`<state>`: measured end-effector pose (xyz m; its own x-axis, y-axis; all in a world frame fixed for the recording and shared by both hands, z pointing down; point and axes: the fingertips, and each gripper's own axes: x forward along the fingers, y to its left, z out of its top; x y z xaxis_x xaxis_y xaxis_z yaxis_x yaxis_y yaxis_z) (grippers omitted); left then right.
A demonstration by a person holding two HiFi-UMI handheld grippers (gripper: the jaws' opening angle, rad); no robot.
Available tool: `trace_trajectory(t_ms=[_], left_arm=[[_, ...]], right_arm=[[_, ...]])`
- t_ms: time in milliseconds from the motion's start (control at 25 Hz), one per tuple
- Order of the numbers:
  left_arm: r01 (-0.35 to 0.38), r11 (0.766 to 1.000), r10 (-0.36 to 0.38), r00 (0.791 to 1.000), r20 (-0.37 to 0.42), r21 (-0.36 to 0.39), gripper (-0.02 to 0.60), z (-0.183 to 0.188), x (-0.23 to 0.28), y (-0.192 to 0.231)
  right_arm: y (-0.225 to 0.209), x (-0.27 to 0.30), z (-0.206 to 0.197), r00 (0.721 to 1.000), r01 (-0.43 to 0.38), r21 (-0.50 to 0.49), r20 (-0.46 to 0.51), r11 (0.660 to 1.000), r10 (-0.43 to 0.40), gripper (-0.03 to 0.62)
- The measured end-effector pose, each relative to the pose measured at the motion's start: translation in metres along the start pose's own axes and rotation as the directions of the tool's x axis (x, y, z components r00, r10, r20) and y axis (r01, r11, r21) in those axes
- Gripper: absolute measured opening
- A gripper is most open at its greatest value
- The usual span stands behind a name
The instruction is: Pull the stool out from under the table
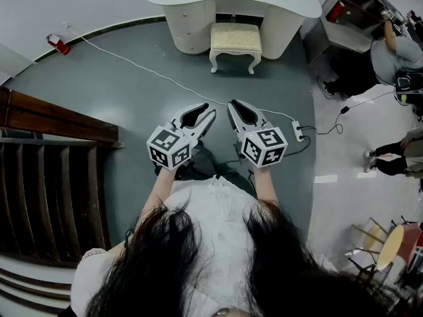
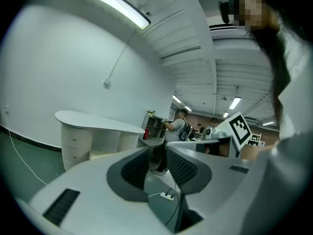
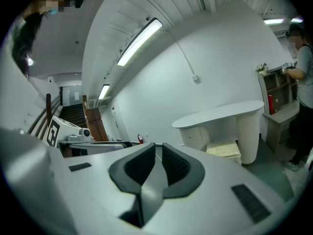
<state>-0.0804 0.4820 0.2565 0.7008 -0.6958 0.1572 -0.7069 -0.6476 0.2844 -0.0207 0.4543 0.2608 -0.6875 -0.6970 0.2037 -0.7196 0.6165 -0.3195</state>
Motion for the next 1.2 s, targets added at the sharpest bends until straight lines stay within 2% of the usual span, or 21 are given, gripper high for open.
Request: trace_trajectory(t_ms=[200, 440, 840, 1200], left_arm=[[-0.016, 1.0, 0.016, 1.0, -0.001, 0.01, 0.123, 0.002, -0.002, 0.003], [-0.037, 0.999, 0.037, 0.999, -0.006, -0.015, 0.122, -0.005, -0.003, 0.002], [-0.014, 1.0, 0.014, 1.0, -0.009, -0.013, 0.123, -0.009, 0.002, -0.016], [-0.024, 1.0, 0.023, 0.999, -0.036, -0.018, 0.121, -0.006, 0.013, 0.009]], right_arm=[[-0.001, -0.002, -0.001, 1.0, 0.001, 0.001, 0.002, 1.0, -0.001, 0.058], [-0.005, -0.009, 0.0, 1.0, 0.003, 0.019, 0.017, 1.0, -0.003, 0.057], [-0.013, -0.02, -0.011, 1.0, -0.012, 0.028, 0.014, 1.0, 0.011, 0.058], [-0.024, 0.0, -0.01, 1.0, -0.017, 0.043, 0.002, 0.999, 0.017, 0.058]])
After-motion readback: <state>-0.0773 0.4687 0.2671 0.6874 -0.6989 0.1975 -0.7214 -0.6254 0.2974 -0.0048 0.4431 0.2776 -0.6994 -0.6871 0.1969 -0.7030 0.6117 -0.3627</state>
